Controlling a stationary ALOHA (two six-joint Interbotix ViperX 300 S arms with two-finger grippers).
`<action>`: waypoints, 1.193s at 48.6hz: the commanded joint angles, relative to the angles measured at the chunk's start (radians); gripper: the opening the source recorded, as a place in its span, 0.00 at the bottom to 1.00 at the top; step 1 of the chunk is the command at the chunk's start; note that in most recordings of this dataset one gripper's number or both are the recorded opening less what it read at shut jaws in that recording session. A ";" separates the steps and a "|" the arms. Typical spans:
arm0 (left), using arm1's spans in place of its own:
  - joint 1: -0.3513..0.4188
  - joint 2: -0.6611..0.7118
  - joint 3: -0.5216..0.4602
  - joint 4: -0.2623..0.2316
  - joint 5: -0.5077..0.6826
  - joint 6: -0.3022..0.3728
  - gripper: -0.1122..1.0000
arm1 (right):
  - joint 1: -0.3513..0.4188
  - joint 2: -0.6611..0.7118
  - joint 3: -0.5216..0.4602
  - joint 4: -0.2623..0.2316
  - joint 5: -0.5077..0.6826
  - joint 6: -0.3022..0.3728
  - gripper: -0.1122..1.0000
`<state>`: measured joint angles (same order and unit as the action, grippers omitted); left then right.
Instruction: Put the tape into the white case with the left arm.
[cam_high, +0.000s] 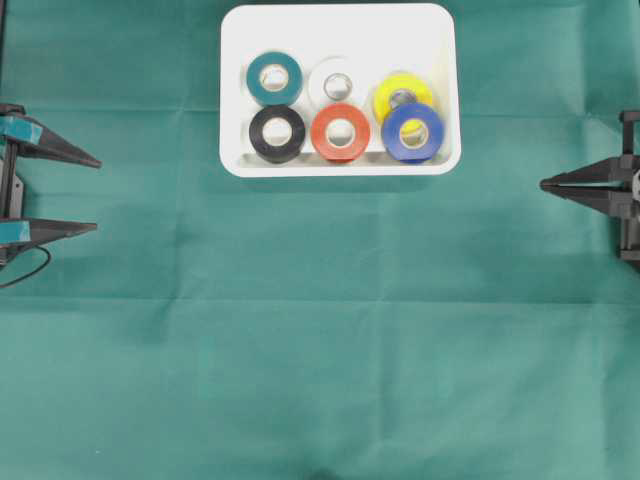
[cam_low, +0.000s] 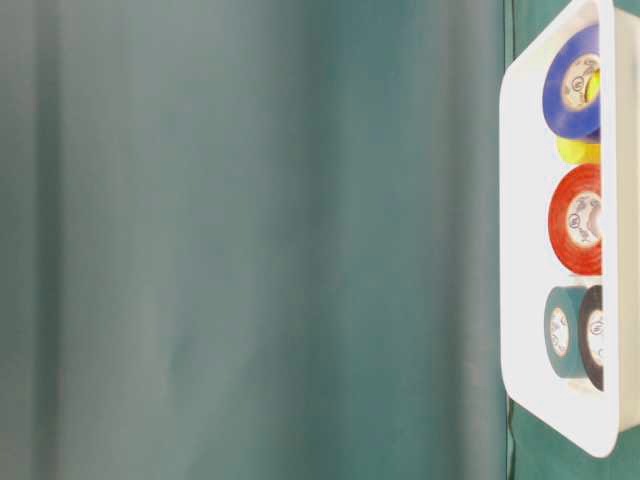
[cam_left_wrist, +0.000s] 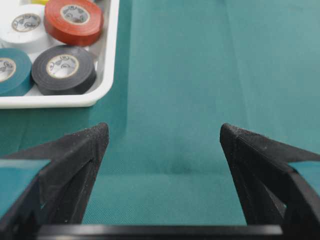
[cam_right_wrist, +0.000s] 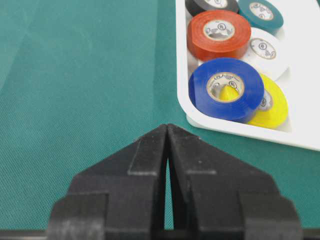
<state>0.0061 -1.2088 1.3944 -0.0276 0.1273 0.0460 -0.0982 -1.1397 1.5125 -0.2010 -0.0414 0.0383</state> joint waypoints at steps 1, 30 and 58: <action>-0.003 0.008 -0.008 0.000 -0.003 -0.002 0.97 | -0.002 0.006 -0.009 -0.002 -0.011 0.000 0.02; -0.031 0.006 0.026 0.002 -0.031 0.006 0.97 | -0.002 0.006 -0.009 -0.002 -0.011 0.002 0.02; -0.041 0.006 0.034 0.003 -0.041 0.008 0.97 | -0.002 0.006 -0.009 -0.002 -0.011 0.002 0.02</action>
<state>-0.0322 -1.2103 1.4389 -0.0261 0.0951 0.0522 -0.0982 -1.1397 1.5125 -0.2010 -0.0414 0.0383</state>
